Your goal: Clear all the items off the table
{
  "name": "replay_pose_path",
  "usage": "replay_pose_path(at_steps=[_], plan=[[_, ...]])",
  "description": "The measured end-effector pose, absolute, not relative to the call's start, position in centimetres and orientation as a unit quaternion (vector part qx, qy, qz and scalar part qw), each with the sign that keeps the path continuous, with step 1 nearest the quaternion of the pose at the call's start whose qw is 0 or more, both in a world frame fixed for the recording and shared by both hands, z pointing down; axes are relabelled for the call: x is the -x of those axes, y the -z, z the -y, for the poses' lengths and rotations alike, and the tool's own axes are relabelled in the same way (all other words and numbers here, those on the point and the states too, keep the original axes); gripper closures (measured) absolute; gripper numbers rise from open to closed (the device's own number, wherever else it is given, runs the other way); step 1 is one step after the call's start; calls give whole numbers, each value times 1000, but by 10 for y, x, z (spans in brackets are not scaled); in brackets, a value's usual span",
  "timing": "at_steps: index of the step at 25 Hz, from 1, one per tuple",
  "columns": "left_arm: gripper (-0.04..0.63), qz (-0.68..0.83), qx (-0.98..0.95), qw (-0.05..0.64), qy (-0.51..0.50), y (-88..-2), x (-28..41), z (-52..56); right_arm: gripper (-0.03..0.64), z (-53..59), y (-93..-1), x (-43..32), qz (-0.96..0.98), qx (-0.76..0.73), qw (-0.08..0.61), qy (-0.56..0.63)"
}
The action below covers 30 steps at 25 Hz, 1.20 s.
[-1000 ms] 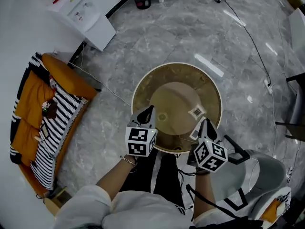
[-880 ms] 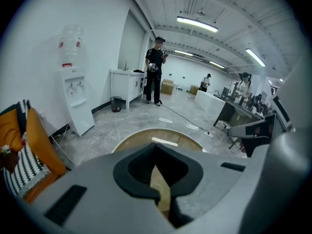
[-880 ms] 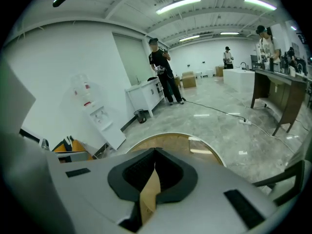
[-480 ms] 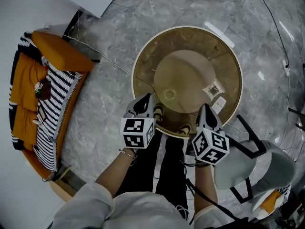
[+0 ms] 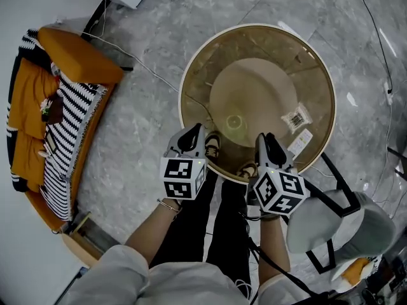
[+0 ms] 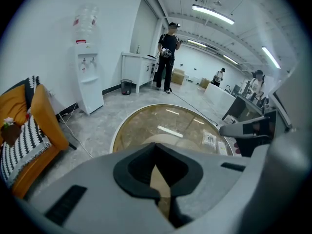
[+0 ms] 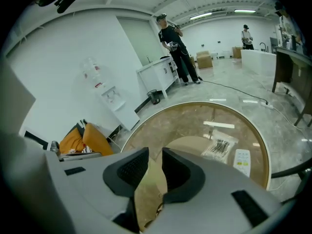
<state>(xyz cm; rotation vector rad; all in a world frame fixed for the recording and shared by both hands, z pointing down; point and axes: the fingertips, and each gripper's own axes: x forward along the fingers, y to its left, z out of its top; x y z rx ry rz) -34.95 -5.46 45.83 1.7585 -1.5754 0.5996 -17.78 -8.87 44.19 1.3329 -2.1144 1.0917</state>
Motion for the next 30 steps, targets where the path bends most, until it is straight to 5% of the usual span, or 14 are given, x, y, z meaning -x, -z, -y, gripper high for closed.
replay_pose_path(at_steps=[12,30], plan=[[594,604,-668,370,-231,-490,372,45,474,89,-490,221,765,-439,265,-390],[594,578,-684,372,-246,-507,384,52,554,91,-525,226,725,-469,316,-393]])
